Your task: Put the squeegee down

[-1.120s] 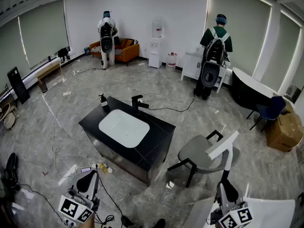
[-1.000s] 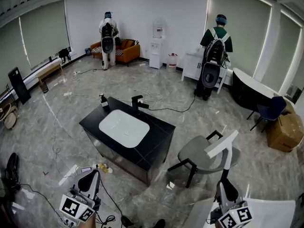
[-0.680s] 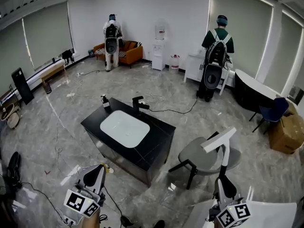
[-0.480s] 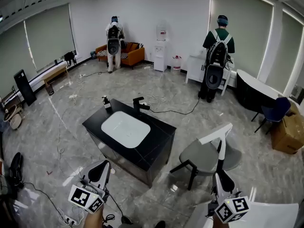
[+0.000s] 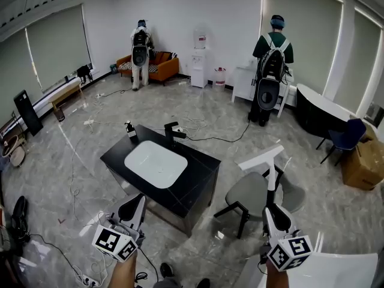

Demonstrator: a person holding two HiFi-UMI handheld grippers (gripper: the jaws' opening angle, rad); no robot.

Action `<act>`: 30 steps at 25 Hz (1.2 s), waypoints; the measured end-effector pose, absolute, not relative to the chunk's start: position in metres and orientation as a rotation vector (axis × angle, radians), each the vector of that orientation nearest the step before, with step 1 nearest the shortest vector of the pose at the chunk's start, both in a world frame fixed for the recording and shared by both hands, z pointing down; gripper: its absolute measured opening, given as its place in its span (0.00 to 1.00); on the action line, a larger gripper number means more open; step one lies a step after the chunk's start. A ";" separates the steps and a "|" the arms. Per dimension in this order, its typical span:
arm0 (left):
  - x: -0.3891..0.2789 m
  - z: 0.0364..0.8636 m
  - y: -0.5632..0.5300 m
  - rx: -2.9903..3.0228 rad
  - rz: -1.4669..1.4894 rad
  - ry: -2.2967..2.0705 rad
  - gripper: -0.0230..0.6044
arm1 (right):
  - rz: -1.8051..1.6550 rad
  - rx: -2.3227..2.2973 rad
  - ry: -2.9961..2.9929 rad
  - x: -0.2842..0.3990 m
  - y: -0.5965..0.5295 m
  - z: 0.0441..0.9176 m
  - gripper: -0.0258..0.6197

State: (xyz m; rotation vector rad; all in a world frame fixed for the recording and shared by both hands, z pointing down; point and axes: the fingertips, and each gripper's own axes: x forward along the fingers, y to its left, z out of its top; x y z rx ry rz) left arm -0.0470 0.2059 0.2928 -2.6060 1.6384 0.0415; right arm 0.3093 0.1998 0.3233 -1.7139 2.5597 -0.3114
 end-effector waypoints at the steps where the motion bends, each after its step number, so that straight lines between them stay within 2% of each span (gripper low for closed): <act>1: -0.048 0.295 0.200 -2.614 0.045 1.630 0.04 | -0.313 -1.717 2.557 0.306 0.195 0.324 0.18; 20: -0.143 0.299 0.066 -2.753 0.086 1.444 0.04 | -0.291 -1.828 2.490 0.191 0.096 0.317 0.18; 30: -0.178 0.309 0.013 -2.807 0.115 1.388 0.04 | -0.266 -1.873 2.479 0.151 0.045 0.317 0.18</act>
